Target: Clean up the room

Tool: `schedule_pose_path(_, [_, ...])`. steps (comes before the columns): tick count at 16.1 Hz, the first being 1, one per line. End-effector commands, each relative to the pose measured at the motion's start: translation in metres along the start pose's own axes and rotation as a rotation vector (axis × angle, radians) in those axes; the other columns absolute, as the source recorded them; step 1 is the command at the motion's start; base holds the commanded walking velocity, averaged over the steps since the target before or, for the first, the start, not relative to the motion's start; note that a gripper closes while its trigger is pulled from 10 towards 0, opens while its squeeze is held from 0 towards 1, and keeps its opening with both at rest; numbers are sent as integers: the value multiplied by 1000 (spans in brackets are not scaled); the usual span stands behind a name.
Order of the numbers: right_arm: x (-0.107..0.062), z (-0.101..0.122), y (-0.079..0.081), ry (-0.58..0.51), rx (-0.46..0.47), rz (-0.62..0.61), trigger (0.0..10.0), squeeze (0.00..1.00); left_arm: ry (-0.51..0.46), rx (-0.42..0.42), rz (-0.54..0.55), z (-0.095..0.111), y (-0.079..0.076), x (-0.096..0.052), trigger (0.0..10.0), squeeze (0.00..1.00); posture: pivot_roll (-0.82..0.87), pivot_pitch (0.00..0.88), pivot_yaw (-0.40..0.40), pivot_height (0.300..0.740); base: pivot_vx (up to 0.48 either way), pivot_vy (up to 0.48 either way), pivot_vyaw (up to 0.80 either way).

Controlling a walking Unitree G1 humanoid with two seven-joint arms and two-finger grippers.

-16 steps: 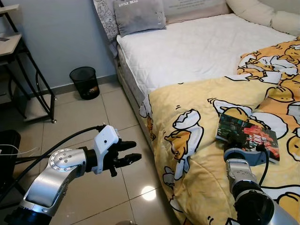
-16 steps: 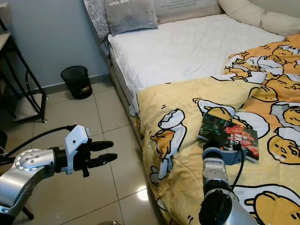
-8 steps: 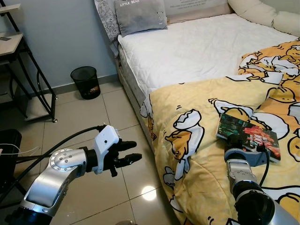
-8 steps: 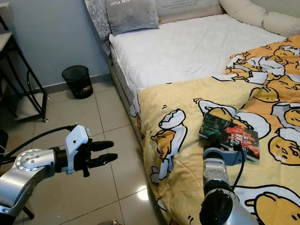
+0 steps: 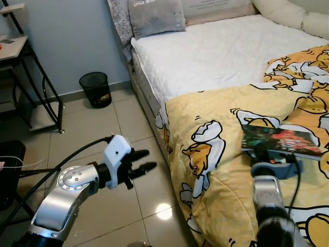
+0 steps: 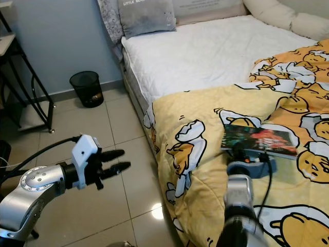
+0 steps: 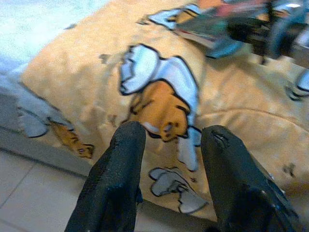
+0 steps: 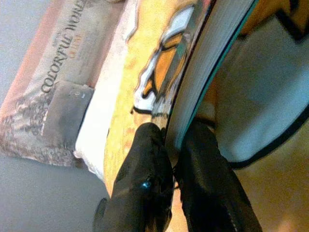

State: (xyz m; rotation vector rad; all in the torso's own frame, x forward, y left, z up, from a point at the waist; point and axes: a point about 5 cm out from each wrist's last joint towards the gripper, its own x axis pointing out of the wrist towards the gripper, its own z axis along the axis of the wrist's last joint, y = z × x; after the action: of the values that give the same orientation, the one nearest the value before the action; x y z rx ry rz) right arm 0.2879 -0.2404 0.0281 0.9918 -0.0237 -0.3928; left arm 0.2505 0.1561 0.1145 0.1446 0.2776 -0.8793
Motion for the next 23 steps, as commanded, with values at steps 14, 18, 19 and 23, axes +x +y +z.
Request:
schedule_pose_path(14, [-37,-1,62,-143,-816,126,10000,0,-72,-10,448,9,12,7,10000,0,-24,0,23,740,0,0,0])
schedule_pose_path(18, [-31,-5,72,-118,-838,159,10000,0,-95,-21,469,12,17,8,10000,0,-27,0,8,740,0,0,0])
schedule_pose_path(19, [-30,-5,74,-113,-838,162,10000,0,-113,-34,470,14,18,9,10000,0,-34,0,8,740,0,0,0])
schedule_pose_path(23, [-25,-6,77,-92,-837,195,10000,0,-98,-16,460,13,18,16,10000,0,-17,0,4,740,0,0,0])
